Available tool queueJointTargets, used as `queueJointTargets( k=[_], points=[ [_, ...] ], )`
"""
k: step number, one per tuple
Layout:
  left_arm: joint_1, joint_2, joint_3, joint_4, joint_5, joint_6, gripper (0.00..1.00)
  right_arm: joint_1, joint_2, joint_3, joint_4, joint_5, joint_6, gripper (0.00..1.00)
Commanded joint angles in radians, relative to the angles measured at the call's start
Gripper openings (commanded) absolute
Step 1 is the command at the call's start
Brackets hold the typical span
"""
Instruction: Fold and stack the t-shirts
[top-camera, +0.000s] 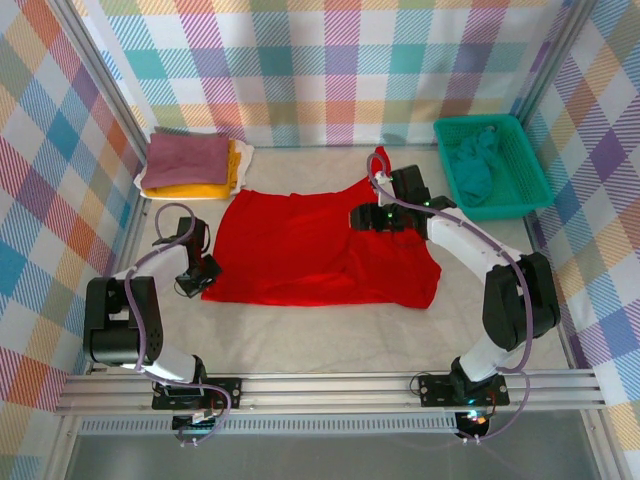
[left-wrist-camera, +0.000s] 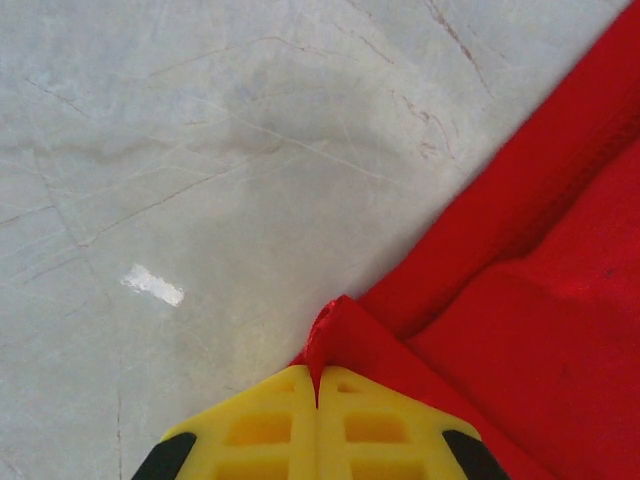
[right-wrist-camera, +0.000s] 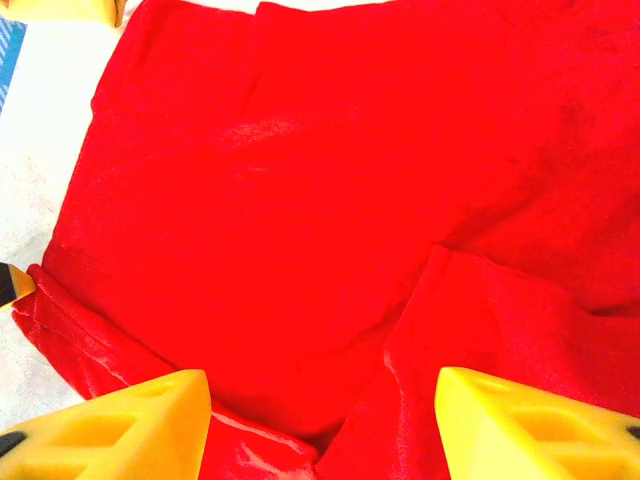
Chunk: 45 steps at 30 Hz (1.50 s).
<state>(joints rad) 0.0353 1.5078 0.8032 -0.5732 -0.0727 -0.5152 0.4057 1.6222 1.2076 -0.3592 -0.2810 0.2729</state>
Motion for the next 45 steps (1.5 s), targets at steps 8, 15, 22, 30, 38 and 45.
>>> queueJointTargets(
  k=[8, 15, 22, 30, 38, 45],
  points=[
    [0.009, -0.089, 0.041, -0.067, -0.005, 0.003, 0.0, 0.005, 0.005, -0.002, 0.019, -0.03, 0.001, 0.63],
    [0.009, -0.094, 0.096, -0.097, 0.014, 0.013, 0.0, 0.005, 0.007, 0.005, 0.022, -0.03, 0.002, 0.64],
    [0.009, -0.053, 0.11, -0.098, 0.03, 0.031, 0.0, 0.005, 0.003, 0.001, 0.02, -0.029, 0.0, 0.65],
    [0.009, -0.021, 0.085, -0.07, 0.044, 0.036, 0.0, 0.005, 0.005, -0.001, 0.02, -0.03, 0.002, 0.66],
    [0.009, -0.004, 0.083, -0.06, 0.056, 0.046, 0.06, 0.005, 0.011, 0.003, 0.02, -0.032, 0.004, 0.66],
    [0.009, -0.003, 0.083, -0.053, 0.06, 0.046, 0.1, 0.005, 0.011, 0.001, 0.016, -0.029, 0.0, 0.66]
  ],
)
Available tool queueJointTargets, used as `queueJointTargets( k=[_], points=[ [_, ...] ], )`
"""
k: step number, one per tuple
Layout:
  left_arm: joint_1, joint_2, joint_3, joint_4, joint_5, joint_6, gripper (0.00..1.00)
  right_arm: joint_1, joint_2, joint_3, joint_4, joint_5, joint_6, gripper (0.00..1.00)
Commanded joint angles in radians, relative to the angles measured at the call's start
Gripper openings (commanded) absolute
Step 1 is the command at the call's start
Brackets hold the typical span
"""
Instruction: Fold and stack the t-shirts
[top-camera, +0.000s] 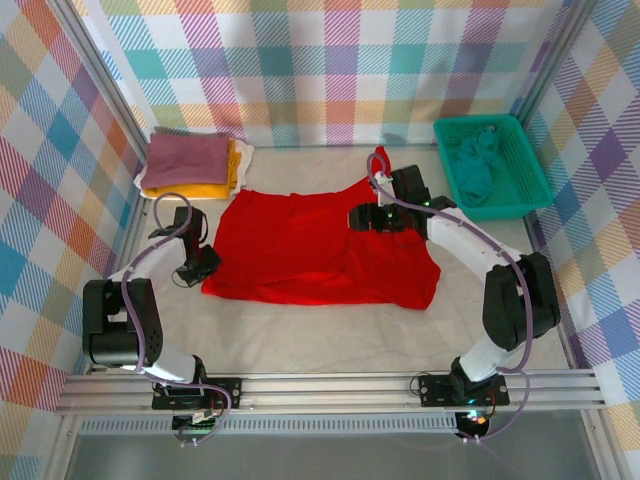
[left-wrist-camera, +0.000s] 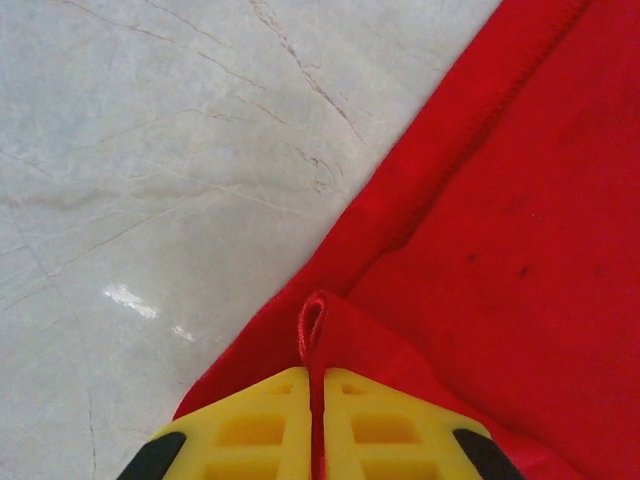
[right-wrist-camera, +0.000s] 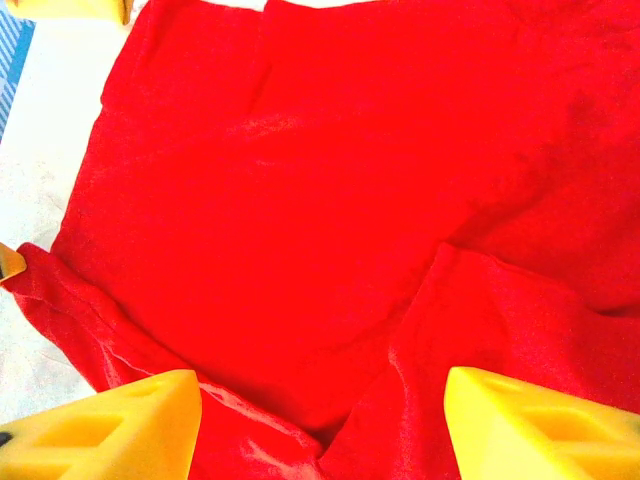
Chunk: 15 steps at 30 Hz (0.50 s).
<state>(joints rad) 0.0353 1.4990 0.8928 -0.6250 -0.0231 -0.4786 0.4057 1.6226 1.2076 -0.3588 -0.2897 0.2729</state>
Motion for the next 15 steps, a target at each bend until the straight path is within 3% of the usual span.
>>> queueJointTargets(
  k=[1, 3, 5, 10, 12, 15],
  points=[
    [0.009, 0.004, -0.009, 0.0, 0.012, 0.008, 0.08, 0.005, 0.01, 0.001, 0.015, -0.02, 0.0, 0.66],
    [0.009, -0.004, -0.005, -0.005, 0.014, 0.007, 0.12, 0.005, 0.009, 0.001, 0.014, -0.02, 0.0, 0.66],
    [0.009, -0.01, 0.003, -0.012, 0.014, 0.009, 0.24, 0.006, 0.007, -0.002, 0.014, -0.02, 0.0, 0.66],
    [0.006, -0.025, 0.007, -0.017, 0.022, 0.01, 0.19, 0.005, 0.007, -0.005, 0.02, -0.019, 0.003, 0.66],
    [0.004, -0.029, 0.002, -0.011, 0.016, 0.011, 0.12, 0.005, 0.007, -0.004, 0.02, -0.02, 0.003, 0.66],
    [0.004, -0.022, -0.005, -0.011, 0.003, 0.011, 0.16, 0.005, 0.007, -0.003, 0.019, -0.021, 0.002, 0.66]
  ],
)
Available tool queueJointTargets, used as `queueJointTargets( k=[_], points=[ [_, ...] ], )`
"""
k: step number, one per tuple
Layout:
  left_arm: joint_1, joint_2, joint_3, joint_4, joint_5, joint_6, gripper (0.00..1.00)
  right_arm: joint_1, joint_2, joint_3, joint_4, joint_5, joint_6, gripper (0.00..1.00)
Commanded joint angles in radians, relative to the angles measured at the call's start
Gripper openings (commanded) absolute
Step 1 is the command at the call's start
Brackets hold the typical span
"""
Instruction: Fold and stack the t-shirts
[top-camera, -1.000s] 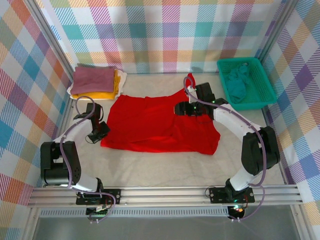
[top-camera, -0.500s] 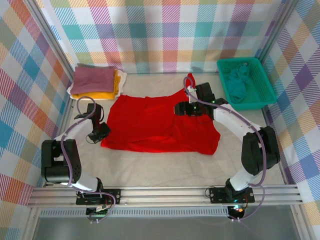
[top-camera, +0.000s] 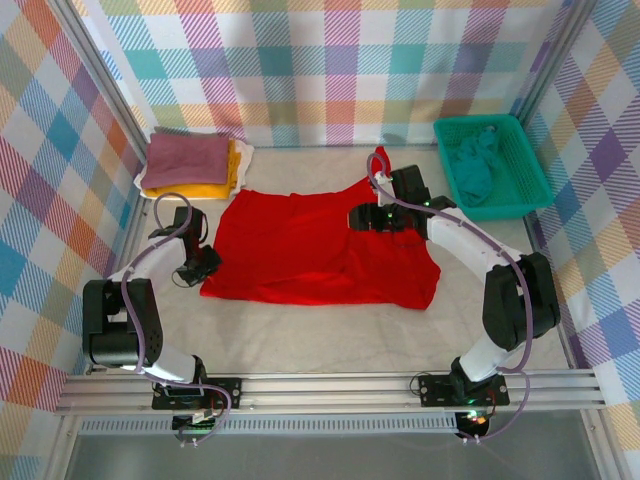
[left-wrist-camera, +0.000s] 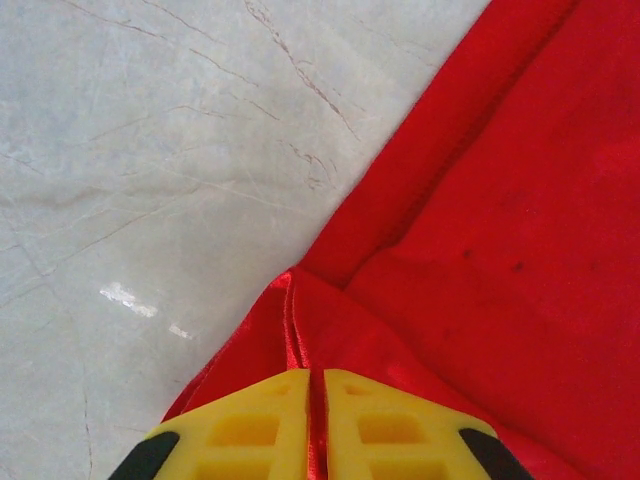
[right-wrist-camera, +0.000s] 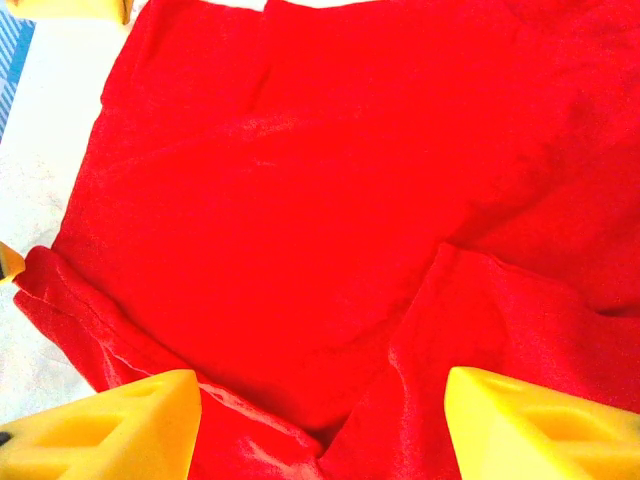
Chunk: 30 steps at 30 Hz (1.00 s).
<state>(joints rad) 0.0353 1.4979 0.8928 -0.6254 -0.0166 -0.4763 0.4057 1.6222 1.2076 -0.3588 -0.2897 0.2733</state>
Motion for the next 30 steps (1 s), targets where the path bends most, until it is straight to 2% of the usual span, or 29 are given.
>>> queueJointTargets(
  k=[1, 5, 10, 21, 30],
  points=[
    [0.004, -0.018, -0.012, -0.005, -0.001, 0.01, 0.17, 0.005, 0.006, -0.002, 0.016, -0.02, 0.001, 0.66],
    [0.004, 0.003, -0.031, 0.021, 0.002, 0.005, 0.17, 0.005, 0.002, -0.004, 0.012, -0.017, -0.003, 0.67],
    [0.004, 0.019, -0.029, 0.036, 0.009, 0.004, 0.0, 0.005, -0.003, -0.003, 0.006, -0.011, -0.006, 0.66],
    [0.004, -0.073, 0.031, 0.016, 0.006, -0.013, 0.0, 0.005, -0.009, -0.002, 0.015, 0.048, 0.024, 0.67],
    [0.005, 0.058, 0.179, 0.048, -0.013, -0.006, 0.0, 0.003, 0.004, 0.013, 0.005, 0.078, 0.054, 0.67]
  ],
)
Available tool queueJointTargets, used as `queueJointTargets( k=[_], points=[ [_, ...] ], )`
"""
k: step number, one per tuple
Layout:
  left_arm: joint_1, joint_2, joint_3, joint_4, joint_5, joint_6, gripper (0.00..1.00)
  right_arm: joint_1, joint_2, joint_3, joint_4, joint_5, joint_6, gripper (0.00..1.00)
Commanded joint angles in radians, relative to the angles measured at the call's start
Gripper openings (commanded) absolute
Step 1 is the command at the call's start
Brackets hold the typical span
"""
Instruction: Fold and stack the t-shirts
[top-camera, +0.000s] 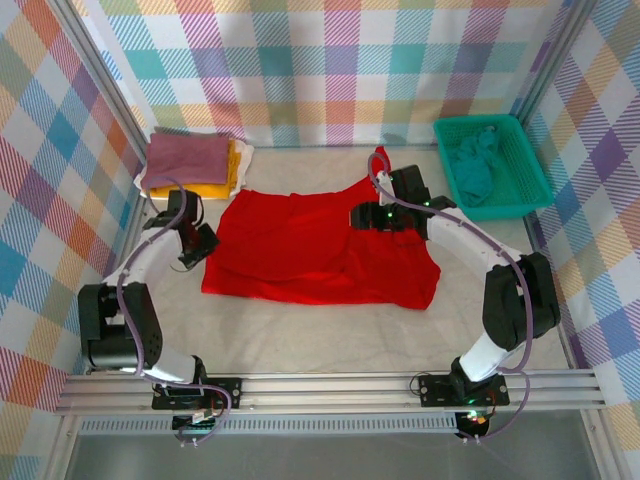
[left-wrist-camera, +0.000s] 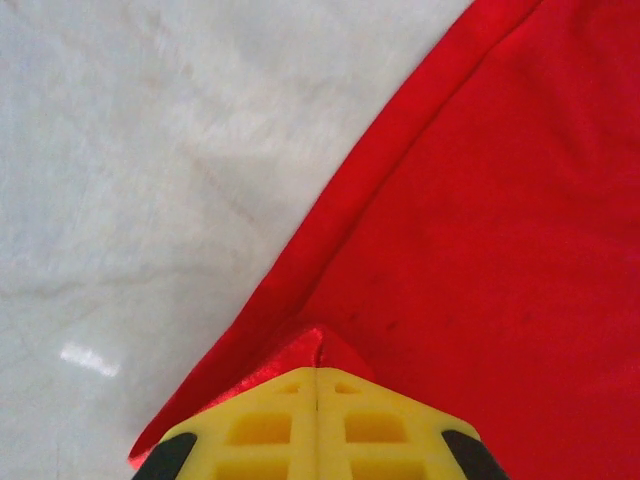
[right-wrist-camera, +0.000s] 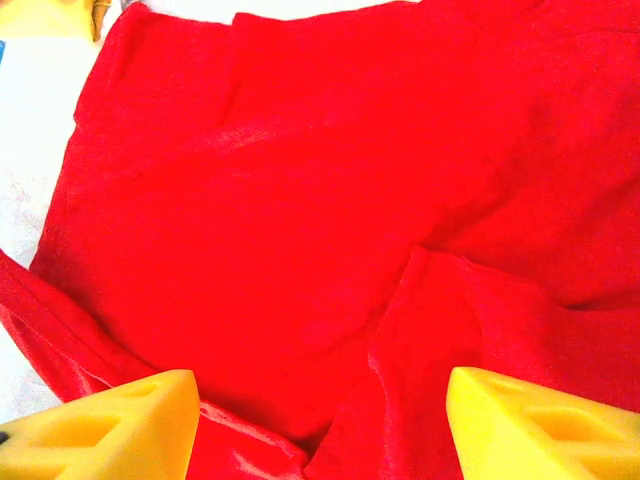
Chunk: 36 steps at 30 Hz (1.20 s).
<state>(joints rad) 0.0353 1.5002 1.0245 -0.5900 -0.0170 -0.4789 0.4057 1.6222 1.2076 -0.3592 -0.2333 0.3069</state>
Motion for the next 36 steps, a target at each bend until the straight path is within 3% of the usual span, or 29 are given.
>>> queueJointTargets(
  k=[1, 11, 25, 28, 31, 36],
  points=[
    [0.004, 0.077, 0.063, 0.015, -0.012, -0.002, 0.0, 0.004, 0.003, 0.012, 0.001, 0.03, 0.022, 0.67],
    [0.015, 0.219, 0.147, -0.028, -0.017, 0.026, 0.0, 0.004, -0.033, 0.01, -0.038, 0.114, 0.028, 0.7],
    [0.038, 0.2, 0.207, -0.132, -0.062, 0.083, 0.0, -0.001, -0.063, -0.004, -0.034, 0.14, 0.053, 0.72],
    [0.04, 0.17, 0.222, -0.144, -0.084, 0.09, 0.12, -0.005, -0.077, -0.018, -0.028, 0.145, 0.058, 0.72],
    [0.04, 0.132, 0.21, -0.137, -0.057, 0.109, 0.39, -0.011, -0.089, -0.03, -0.026, 0.147, 0.061, 0.72],
    [0.042, 0.077, 0.139, -0.186, -0.069, 0.115, 0.45, -0.015, -0.096, -0.042, -0.026, 0.146, 0.062, 0.72]
  ],
)
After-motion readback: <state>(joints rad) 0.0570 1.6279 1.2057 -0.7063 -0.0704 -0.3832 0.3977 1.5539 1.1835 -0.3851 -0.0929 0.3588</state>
